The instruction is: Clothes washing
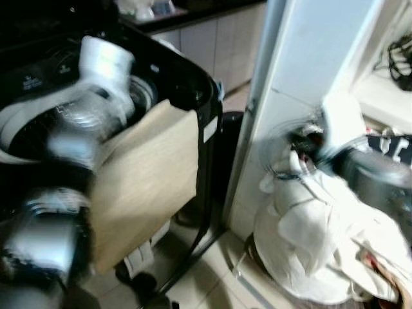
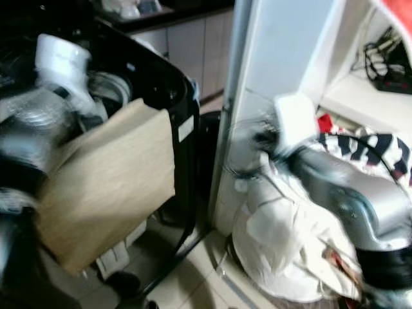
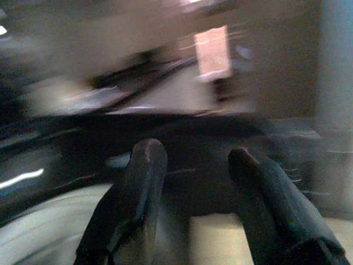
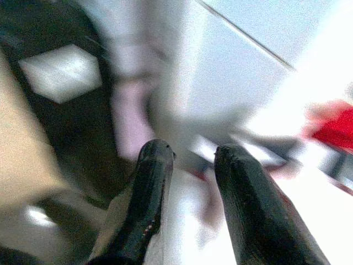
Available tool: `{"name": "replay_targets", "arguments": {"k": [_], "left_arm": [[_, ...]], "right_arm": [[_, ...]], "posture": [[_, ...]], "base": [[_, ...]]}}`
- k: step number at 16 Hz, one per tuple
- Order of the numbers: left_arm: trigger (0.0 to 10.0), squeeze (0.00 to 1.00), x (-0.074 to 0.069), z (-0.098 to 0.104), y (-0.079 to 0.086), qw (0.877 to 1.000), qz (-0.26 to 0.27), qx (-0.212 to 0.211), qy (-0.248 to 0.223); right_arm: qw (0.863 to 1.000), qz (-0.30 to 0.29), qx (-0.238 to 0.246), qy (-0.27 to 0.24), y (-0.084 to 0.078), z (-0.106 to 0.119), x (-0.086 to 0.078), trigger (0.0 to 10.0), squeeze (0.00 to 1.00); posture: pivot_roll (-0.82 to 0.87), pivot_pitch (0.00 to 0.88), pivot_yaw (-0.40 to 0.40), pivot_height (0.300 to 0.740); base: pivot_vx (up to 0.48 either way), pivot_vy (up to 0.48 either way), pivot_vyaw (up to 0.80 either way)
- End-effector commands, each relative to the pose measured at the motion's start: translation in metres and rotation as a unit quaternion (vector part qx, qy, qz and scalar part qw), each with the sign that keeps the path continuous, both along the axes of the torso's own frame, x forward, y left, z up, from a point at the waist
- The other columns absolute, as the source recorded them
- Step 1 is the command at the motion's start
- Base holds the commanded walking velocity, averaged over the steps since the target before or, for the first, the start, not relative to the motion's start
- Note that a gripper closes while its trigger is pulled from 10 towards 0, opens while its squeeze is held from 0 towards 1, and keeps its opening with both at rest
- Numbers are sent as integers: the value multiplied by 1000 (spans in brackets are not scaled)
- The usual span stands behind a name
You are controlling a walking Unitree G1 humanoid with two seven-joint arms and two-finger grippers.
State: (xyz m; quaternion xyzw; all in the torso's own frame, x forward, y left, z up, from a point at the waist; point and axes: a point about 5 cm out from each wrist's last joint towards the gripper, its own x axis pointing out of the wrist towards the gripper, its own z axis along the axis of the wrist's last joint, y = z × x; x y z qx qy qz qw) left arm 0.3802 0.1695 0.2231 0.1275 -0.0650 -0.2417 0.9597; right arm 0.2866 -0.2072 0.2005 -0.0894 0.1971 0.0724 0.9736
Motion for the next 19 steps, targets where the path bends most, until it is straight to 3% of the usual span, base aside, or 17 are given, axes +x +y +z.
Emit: {"name": "replay_targets", "arguments": {"k": [1,2,3,5,8,9,10,12,13,14,19], "left_arm": [[10000,0,-11,2,-20,997,-77,3,-9],[10000,0,-17,-3,-31,994,-105,1,0],[10000,0,-29,-11,-48,987,-161,1,16],[10000,0,-49,-16,-65,969,-243,-13,41],[10000,0,-71,-24,-71,945,-317,-12,80],[10000,0,-74,-24,-72,944,-319,-11,83],[10000,0,-78,-26,-73,942,-323,-11,92],[10000,0,-84,-27,-77,938,-334,-13,97],[10000,0,-86,-27,-77,936,-338,-14,100],[10000,0,-90,-27,-79,932,-345,-14,106],[10000,0,-93,-30,-82,933,-341,-10,116]], "right_arm": [[1000,-14,-10,-2,-9,-3,2,10000,1000],[1000,-21,-5,3,-14,-8,3,10000,1000],[999,-33,0,7,-22,-15,6,10000,1000],[999,-54,-8,4,-34,-24,11,10000,1000],[999,-41,-9,35,-41,-41,13,10000,1000],[998,-36,-14,44,-42,-45,13,10000,1000],[997,-37,-26,60,-48,-55,13,10000,0],[995,-26,-32,90,-52,-67,12,10000,0],[995,-21,-28,96,-52,-68,12,6980,0],[994,-14,-23,108,-52,-72,10,0,0],[993,-6,-20,112,-52,-75,11,0,0]], "posture": [[-113,0,21,740],[-113,0,21,740],[-115,0,24,740],[-117,0,20,740],[-116,0,19,740],[-116,0,20,740],[-116,0,19,740],[-113,0,15,740],[-113,0,15,740],[-113,0,13,740],[-113,0,12,740]], "base": [[0,0,0],[0,0,0],[0,0,0],[0,0,0],[0,0,0],[0,0,0],[0,0,0],[0,0,0],[0,0,0],[0,0,0],[0,0,0]]}}
